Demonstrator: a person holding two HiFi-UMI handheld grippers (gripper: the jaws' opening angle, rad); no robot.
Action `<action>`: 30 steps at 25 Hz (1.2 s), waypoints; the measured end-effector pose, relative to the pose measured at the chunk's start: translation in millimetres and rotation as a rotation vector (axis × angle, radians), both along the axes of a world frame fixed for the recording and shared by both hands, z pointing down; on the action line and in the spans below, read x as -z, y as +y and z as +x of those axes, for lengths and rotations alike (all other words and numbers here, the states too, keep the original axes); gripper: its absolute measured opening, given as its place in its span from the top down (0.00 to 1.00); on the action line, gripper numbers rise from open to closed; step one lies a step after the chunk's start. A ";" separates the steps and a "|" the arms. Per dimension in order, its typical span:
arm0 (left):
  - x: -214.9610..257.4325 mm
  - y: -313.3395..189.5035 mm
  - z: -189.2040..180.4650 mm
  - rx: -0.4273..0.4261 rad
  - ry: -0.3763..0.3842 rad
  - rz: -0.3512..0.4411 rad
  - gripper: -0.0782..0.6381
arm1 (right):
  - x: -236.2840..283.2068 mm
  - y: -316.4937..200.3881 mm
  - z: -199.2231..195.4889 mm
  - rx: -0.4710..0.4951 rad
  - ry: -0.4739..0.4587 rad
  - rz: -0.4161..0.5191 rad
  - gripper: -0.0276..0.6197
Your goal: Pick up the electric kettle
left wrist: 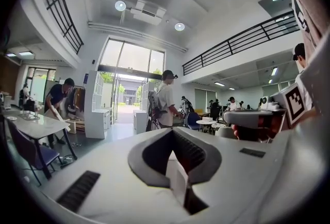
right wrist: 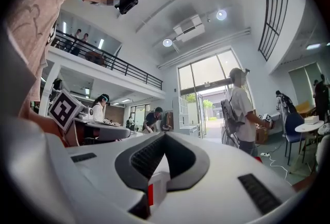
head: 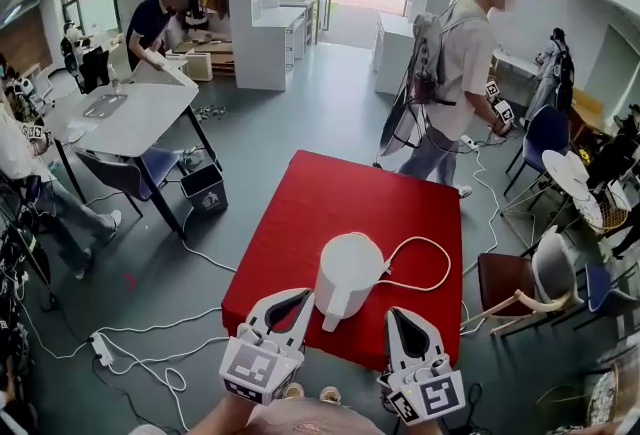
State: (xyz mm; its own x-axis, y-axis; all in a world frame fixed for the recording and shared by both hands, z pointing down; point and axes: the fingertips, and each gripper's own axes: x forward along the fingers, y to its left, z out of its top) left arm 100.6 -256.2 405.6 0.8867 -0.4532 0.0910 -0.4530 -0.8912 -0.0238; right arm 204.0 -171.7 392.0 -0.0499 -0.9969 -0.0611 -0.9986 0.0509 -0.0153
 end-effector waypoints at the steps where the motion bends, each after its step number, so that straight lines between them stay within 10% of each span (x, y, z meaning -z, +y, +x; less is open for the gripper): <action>1: -0.8 -1.1 0.2 0.007 0.000 0.000 0.90 | -0.4 -1.5 1.1 0.007 -0.002 0.005 0.95; 11: -2.6 -9.6 4.6 0.047 0.006 -0.007 0.90 | -7.1 -10.4 9.9 0.045 -0.004 0.006 0.87; 15: -2.9 -9.0 8.8 0.046 0.002 -0.010 0.90 | -9.9 -14.2 11.0 0.079 -0.051 -0.014 0.52; 30: -12.1 -18.6 2.1 0.082 -0.019 -0.032 0.90 | -64.4 -24.8 -26.1 0.299 -0.072 -0.094 0.60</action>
State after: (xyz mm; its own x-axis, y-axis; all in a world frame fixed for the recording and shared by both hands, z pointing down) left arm 102.7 -274.7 417.8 0.8448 -0.5206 0.1233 -0.5240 -0.8517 -0.0057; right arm 178.0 -196.5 456.4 -0.3408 -0.9400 0.0170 -0.9356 0.3373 -0.1043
